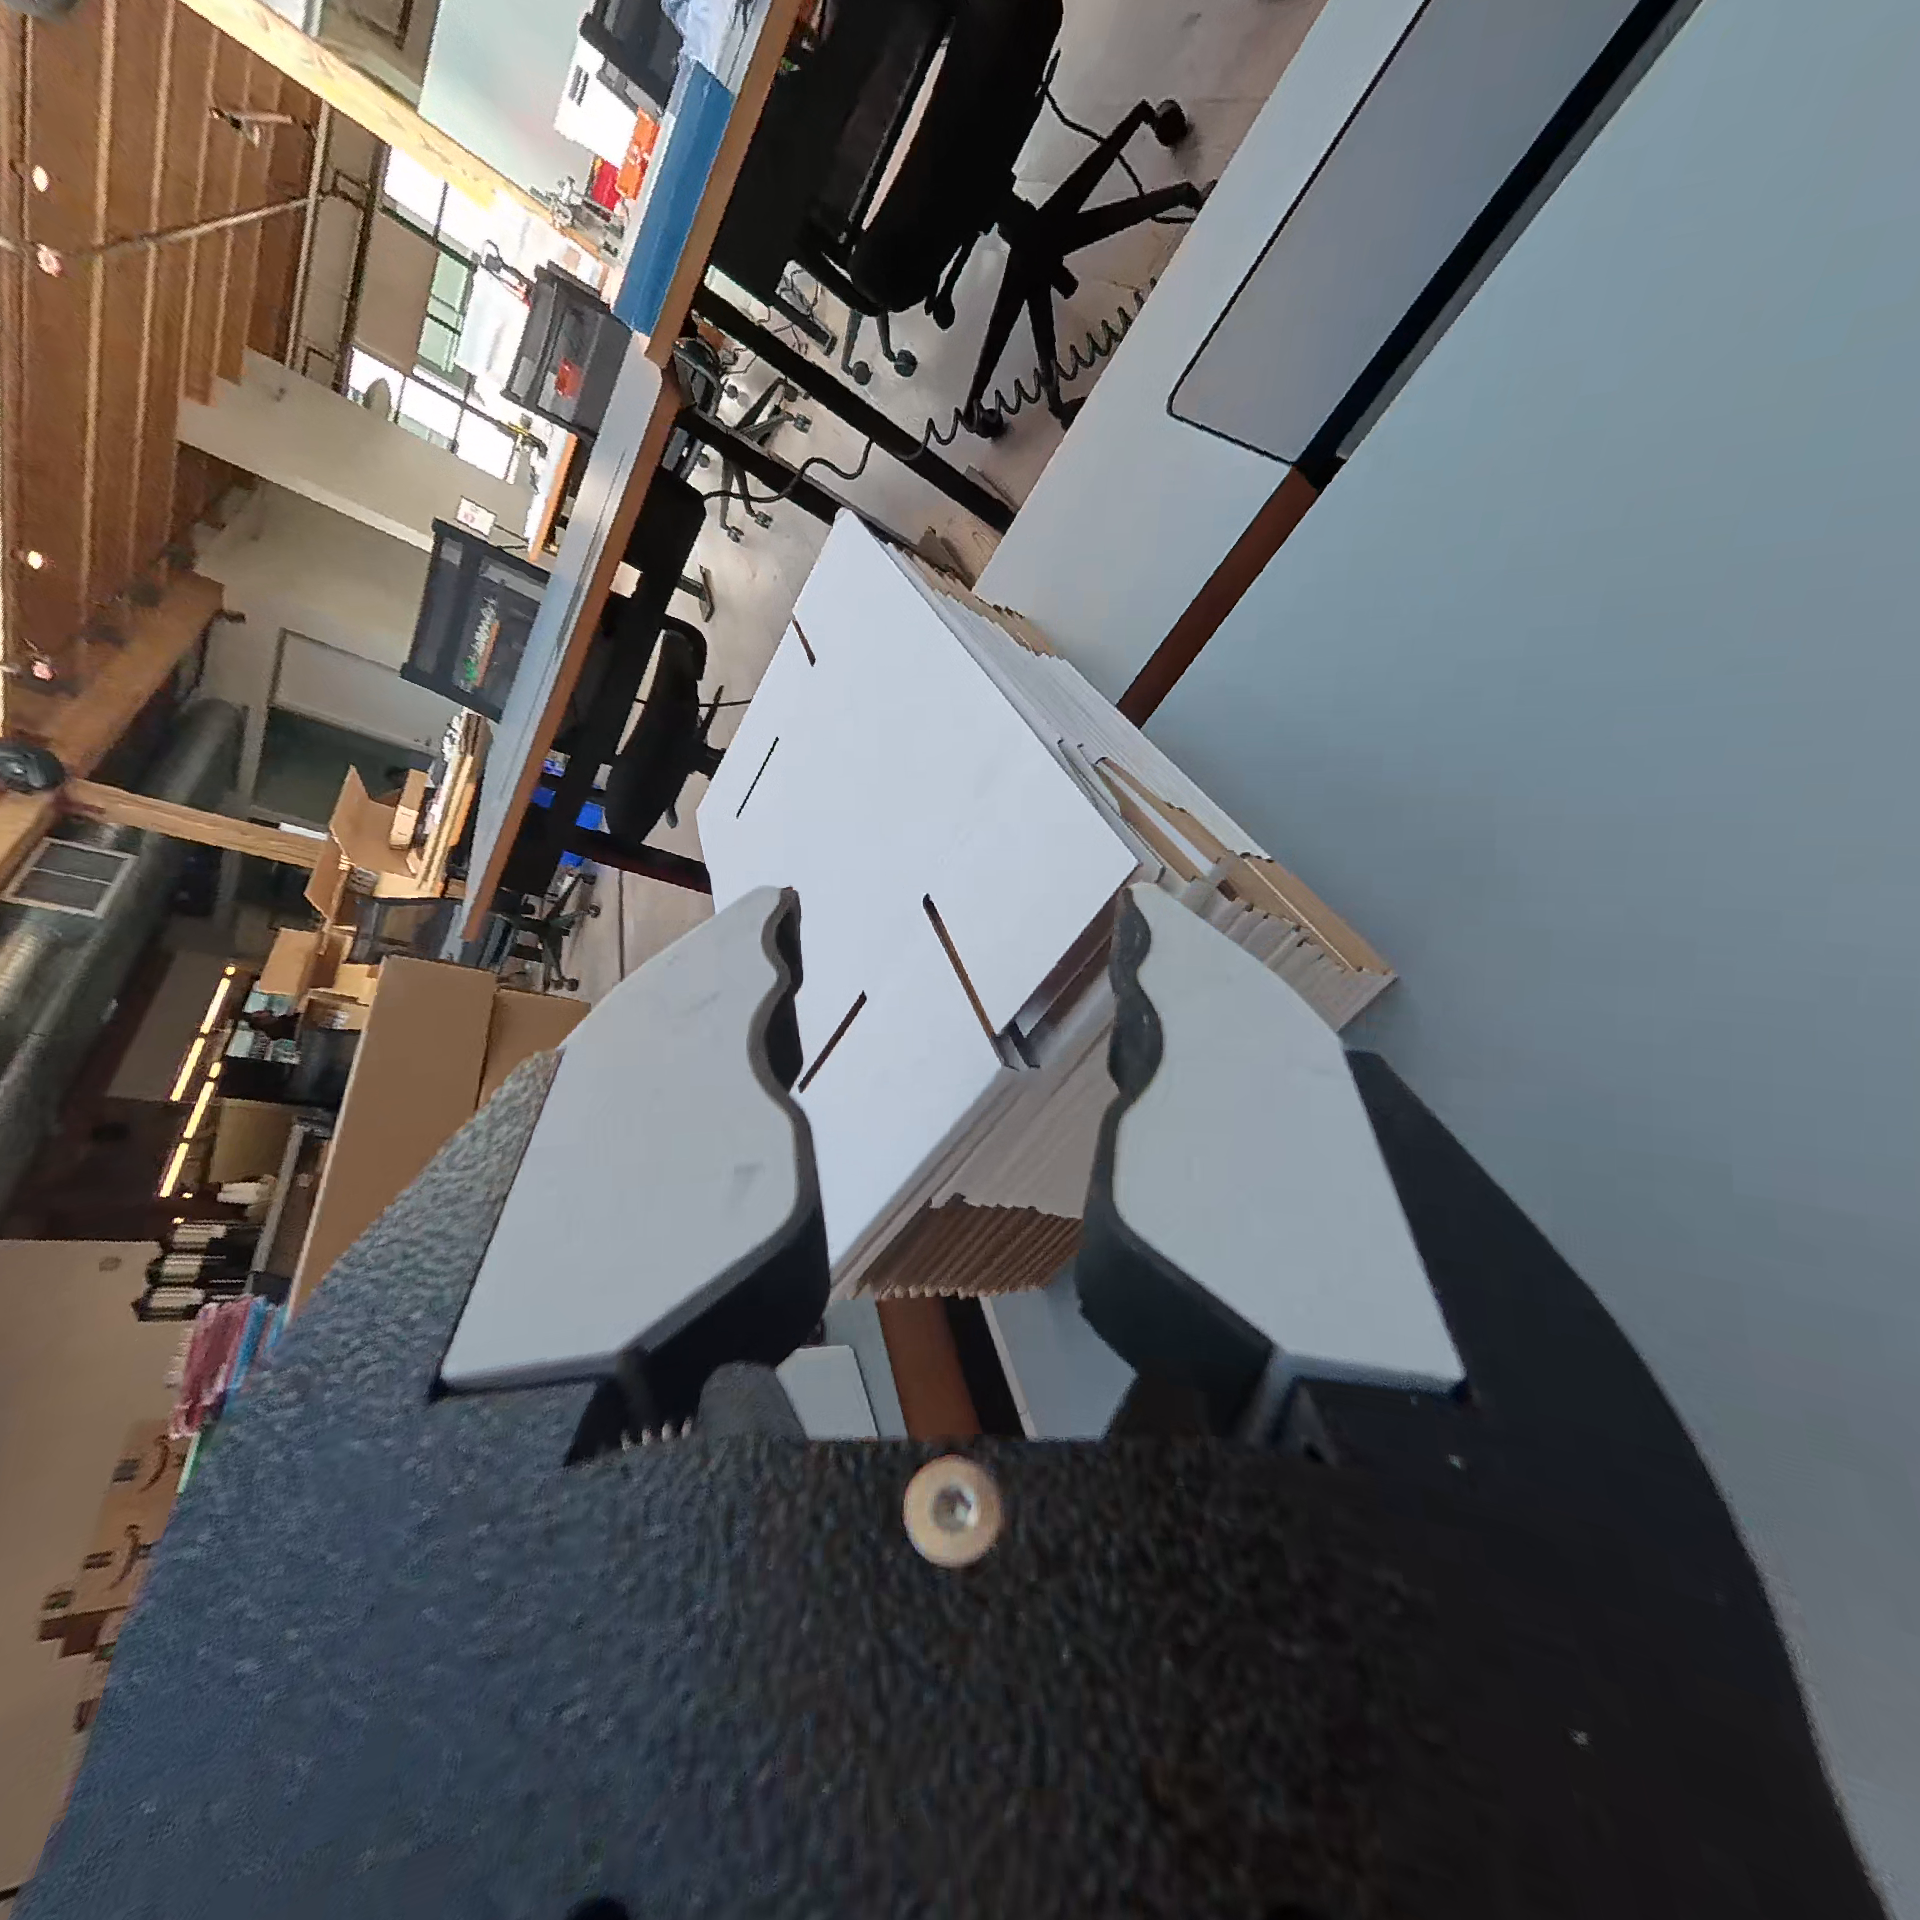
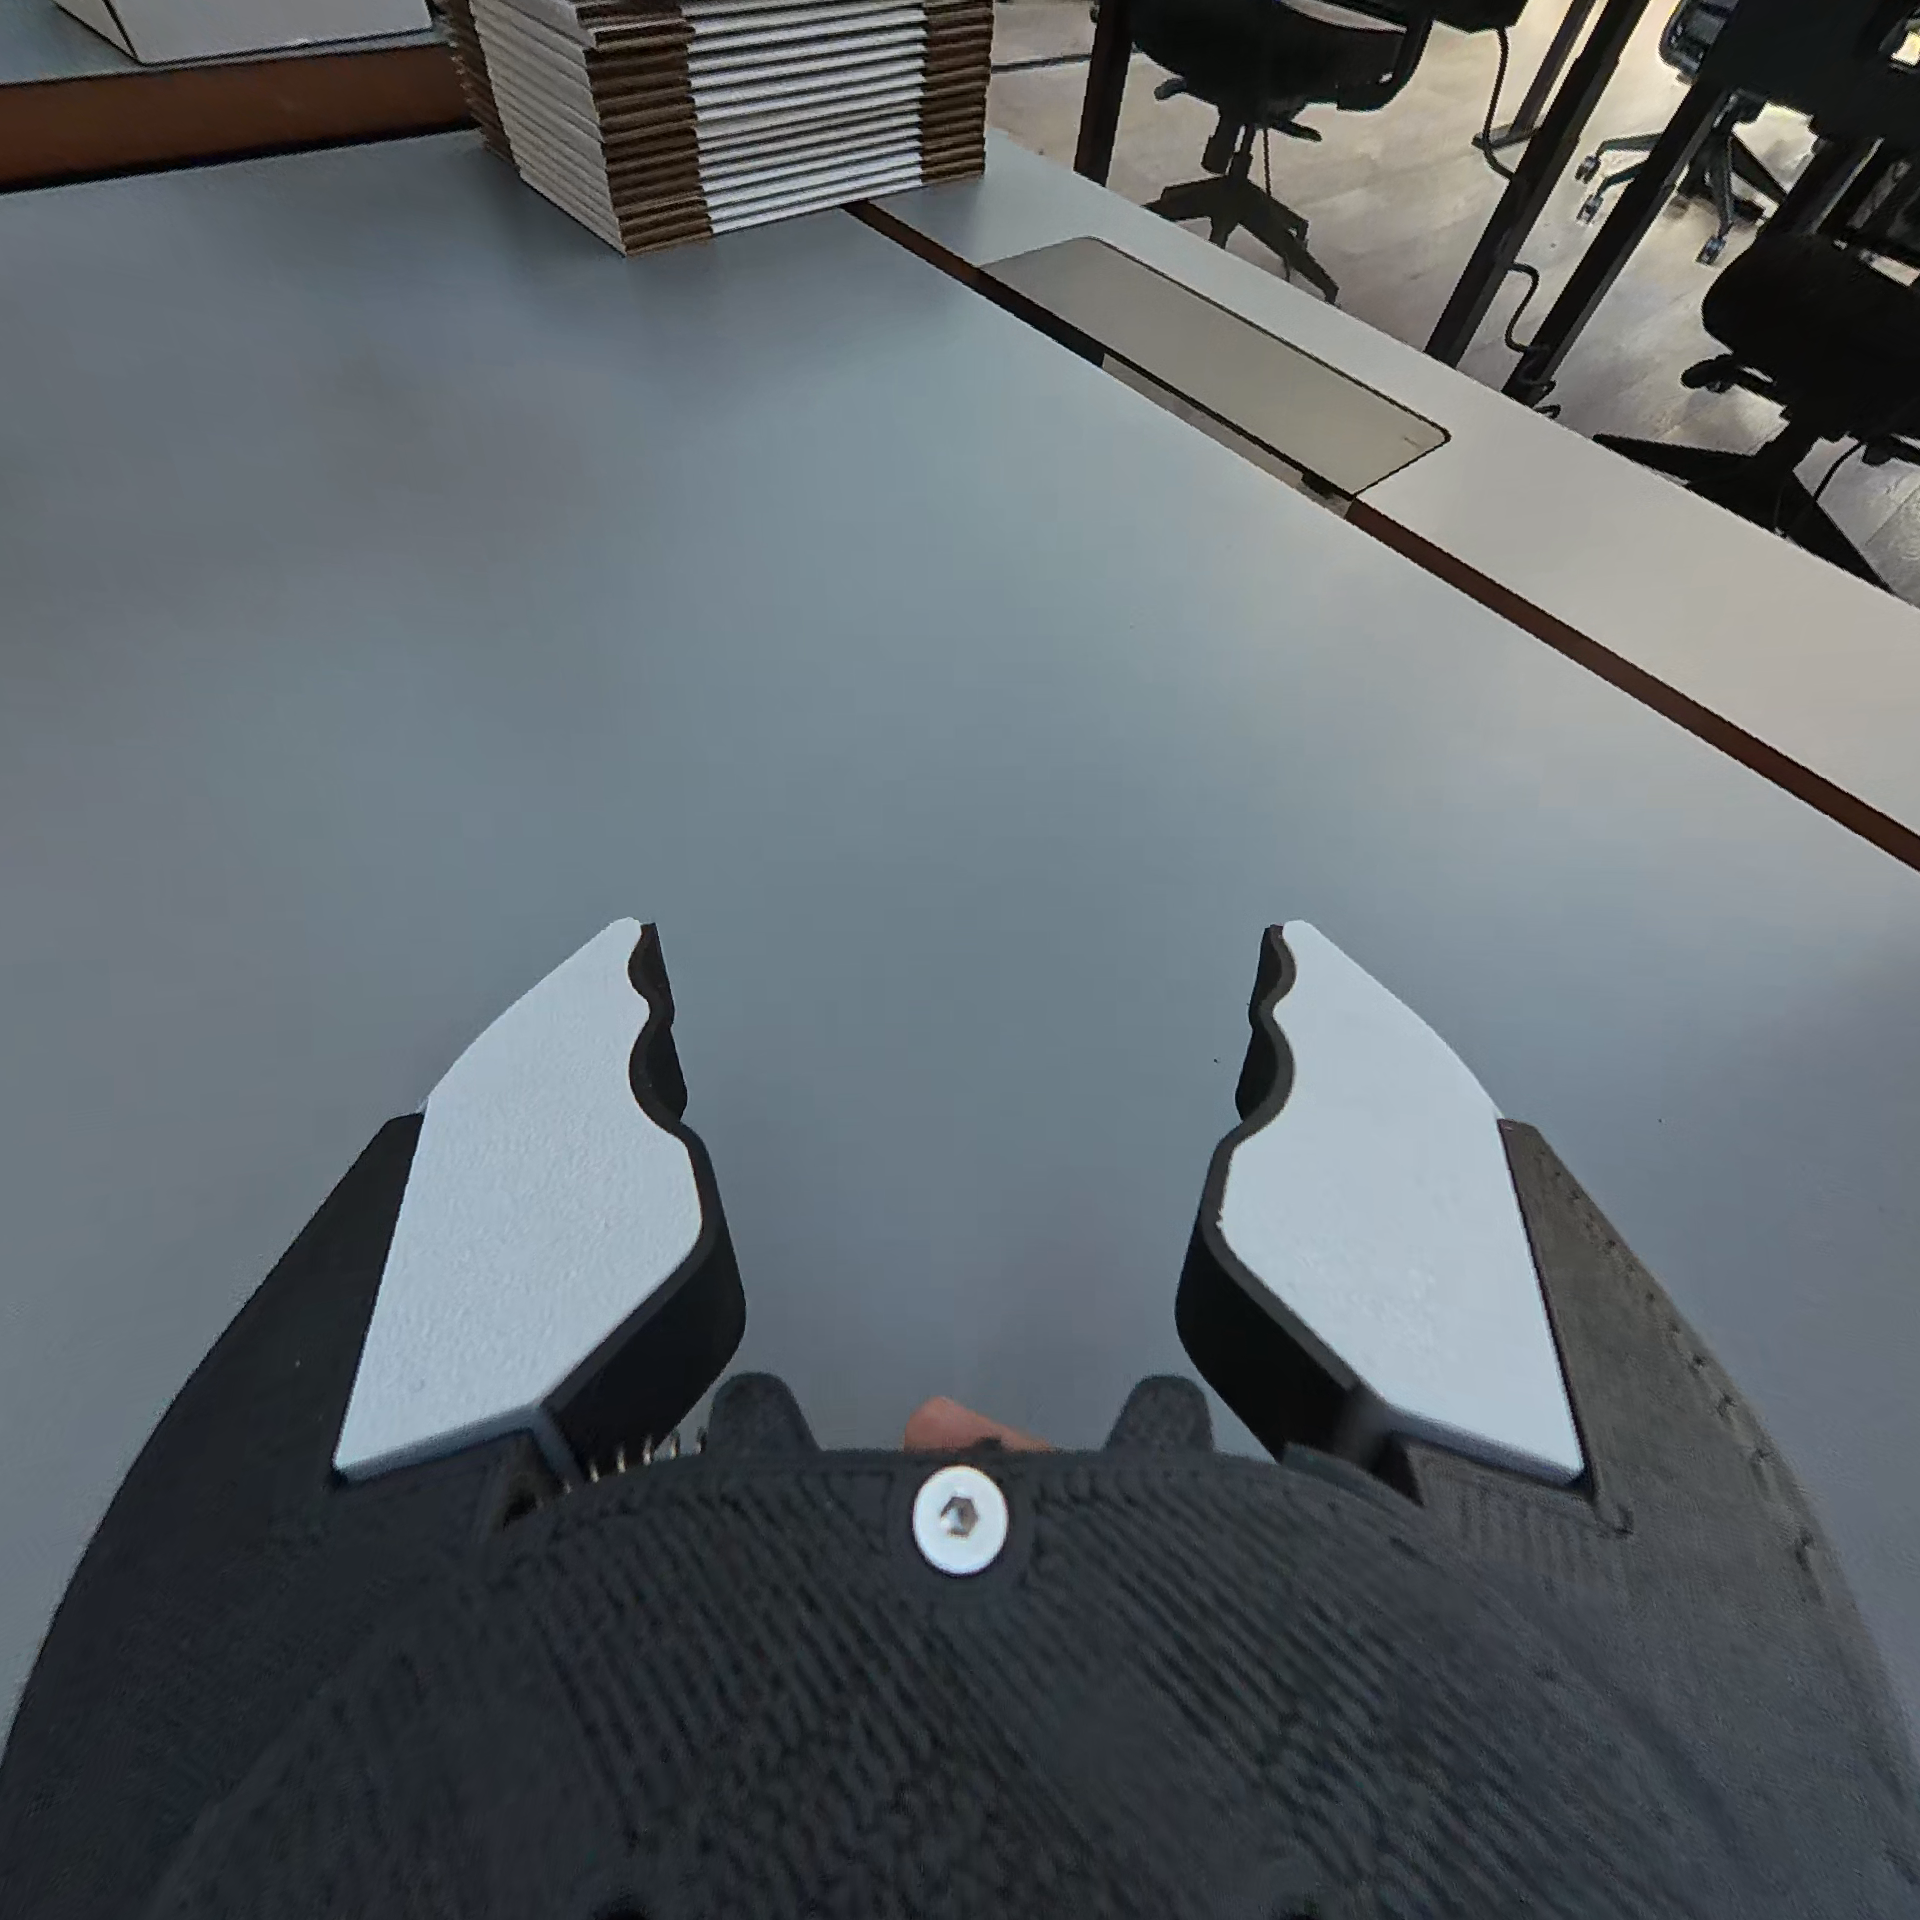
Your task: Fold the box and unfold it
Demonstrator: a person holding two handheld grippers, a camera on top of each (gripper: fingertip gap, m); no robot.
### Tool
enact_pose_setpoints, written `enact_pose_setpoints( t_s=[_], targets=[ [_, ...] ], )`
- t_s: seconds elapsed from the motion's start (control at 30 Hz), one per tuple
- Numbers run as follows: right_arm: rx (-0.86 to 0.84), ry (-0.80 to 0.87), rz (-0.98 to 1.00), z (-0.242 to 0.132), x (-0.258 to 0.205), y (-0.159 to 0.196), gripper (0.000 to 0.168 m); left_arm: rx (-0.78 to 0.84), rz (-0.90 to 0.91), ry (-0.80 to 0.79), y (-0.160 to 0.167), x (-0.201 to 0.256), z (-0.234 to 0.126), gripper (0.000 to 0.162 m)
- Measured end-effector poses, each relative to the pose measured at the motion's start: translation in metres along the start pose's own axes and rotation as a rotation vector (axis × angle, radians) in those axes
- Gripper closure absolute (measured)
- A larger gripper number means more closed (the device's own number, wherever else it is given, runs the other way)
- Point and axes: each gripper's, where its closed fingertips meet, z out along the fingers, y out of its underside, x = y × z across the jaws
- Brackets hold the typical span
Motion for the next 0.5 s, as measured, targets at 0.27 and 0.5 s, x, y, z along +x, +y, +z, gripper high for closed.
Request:
enact_pose_setpoints(
  t_s=[0.27, 0.5],
  targets=[
    [0.001, -0.005, 0.003, 0.0036, -0.0006, 0.0011, 0.062, -0.059, 0.230, -0.038, 0.0081, 0.0089, 0.0077, 0.116],
    [-0.013, -0.005, 0.001, 0.0062, -0.0008, 0.0056, 0.062, -0.050, 0.352, -0.091, 0.0026, 0.0070, 0.0070, 0.120]
  ],
)
